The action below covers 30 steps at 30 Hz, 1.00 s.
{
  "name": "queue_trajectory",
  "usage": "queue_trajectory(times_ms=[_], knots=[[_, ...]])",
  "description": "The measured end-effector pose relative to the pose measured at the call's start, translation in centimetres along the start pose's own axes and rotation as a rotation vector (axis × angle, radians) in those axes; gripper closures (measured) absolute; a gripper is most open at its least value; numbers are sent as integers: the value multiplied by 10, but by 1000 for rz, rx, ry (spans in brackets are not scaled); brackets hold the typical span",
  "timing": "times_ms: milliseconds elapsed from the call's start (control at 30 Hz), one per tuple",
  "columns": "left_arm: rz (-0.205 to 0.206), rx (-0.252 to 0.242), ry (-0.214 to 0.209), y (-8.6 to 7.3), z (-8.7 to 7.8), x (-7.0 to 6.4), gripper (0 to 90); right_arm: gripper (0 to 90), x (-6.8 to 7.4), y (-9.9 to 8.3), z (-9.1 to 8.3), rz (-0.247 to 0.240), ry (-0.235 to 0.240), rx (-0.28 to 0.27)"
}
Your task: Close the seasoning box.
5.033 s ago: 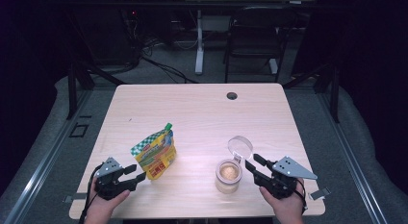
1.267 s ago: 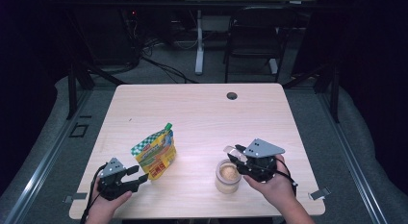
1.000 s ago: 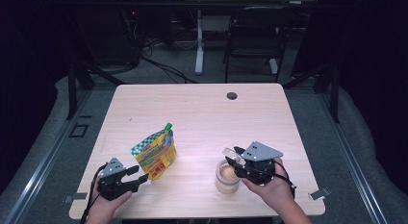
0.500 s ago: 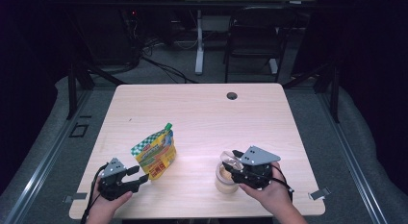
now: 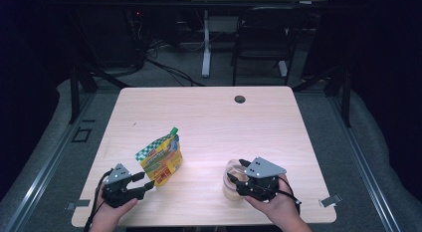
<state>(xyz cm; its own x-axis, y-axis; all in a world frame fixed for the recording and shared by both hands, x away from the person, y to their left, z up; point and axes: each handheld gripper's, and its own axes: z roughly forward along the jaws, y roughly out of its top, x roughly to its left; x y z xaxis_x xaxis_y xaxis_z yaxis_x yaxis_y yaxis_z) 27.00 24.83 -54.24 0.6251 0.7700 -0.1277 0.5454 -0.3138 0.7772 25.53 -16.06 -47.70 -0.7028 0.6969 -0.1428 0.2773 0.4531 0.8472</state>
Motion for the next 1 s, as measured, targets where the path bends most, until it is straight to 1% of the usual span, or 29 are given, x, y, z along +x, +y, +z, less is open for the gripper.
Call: queue_trajectory(times_ms=[167,333,367,467,667,733,800,833,1000], knots=[[4,2,0,0,0,0,468,405,5,-2,0,-3,7,2],[8,4,-1,0,1,0,467,404,11,-1,-4,-10,19,-13],[7,-1,0,0,1,0,467,404,12,0,-5,-18,22,-8],[8,-1,-1,0,1,0,467,404,13,-1,-4,-17,28,-7],[7,4,-1,0,1,0,467,404,9,-2,-5,13,33,-14],[7,4,-1,0,1,0,467,404,8,-2,-6,14,28,-13],[1,3,-1,0,1,0,467,404,3,-3,-9,37,26,-17],[6,4,-2,0,1,0,467,404,1,-3,-10,47,27,-16],[5,4,0,0,1,0,467,405,-10,-7,-16,105,21,-38]])
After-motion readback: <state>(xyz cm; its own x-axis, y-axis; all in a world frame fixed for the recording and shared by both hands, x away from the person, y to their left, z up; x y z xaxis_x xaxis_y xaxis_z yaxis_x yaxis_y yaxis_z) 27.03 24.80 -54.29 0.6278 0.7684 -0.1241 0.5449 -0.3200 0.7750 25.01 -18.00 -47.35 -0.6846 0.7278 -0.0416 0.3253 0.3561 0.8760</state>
